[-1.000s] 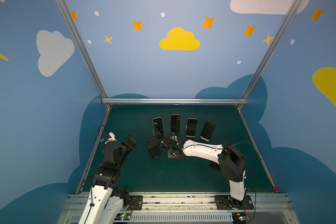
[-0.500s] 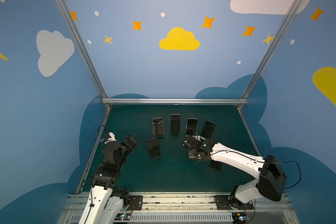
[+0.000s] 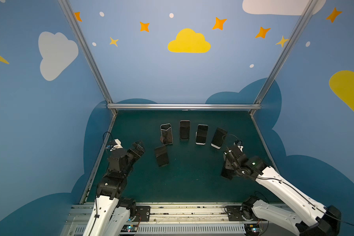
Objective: Remove the phone from the phone stand
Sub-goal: Place the phone stand at the top-right of the table.
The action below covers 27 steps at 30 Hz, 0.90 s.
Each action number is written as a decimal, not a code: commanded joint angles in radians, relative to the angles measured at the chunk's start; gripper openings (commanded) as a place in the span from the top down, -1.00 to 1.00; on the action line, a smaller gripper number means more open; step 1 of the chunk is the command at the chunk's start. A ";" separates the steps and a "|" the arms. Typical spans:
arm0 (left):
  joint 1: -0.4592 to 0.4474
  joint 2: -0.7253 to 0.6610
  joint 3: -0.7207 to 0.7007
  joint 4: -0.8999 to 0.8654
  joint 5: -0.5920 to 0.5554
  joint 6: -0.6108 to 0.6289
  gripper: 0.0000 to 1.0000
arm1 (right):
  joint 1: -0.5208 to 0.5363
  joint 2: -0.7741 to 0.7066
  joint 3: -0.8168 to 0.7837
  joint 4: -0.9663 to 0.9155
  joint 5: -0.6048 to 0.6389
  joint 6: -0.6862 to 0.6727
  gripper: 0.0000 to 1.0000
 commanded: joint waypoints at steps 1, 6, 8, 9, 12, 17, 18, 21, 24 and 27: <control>0.000 -0.003 0.002 0.015 0.006 0.009 -0.99 | -0.123 0.015 0.004 0.111 -0.110 -0.134 -0.02; -0.001 -0.001 0.005 0.012 0.004 0.012 -1.00 | -0.305 0.146 0.075 0.210 -0.253 -0.191 -0.01; -0.001 0.002 0.003 0.015 0.008 0.009 -0.99 | -0.356 0.191 0.107 0.249 -0.277 -0.192 -0.02; -0.001 0.004 0.003 0.018 0.009 0.008 -1.00 | -0.387 0.215 0.119 0.274 -0.301 -0.189 -0.02; -0.001 0.004 0.002 0.023 0.011 0.009 -0.99 | -0.451 0.288 0.144 0.345 -0.314 -0.187 -0.02; -0.002 0.009 -0.006 0.029 0.019 0.002 -0.99 | -0.536 0.468 0.210 0.430 -0.348 -0.210 -0.03; -0.002 0.009 -0.005 0.025 0.017 0.003 -0.99 | -0.553 0.507 0.235 0.435 -0.355 -0.215 -0.03; -0.005 0.012 -0.004 0.021 0.016 0.006 -0.99 | -0.599 0.616 0.327 0.437 -0.381 -0.221 -0.03; -0.005 0.010 -0.007 0.023 0.020 0.000 -0.99 | -0.624 0.754 0.456 0.409 -0.400 -0.229 -0.04; -0.006 -0.003 -0.014 0.025 0.020 -0.002 -0.99 | -0.641 0.930 0.669 0.262 -0.426 -0.234 -0.03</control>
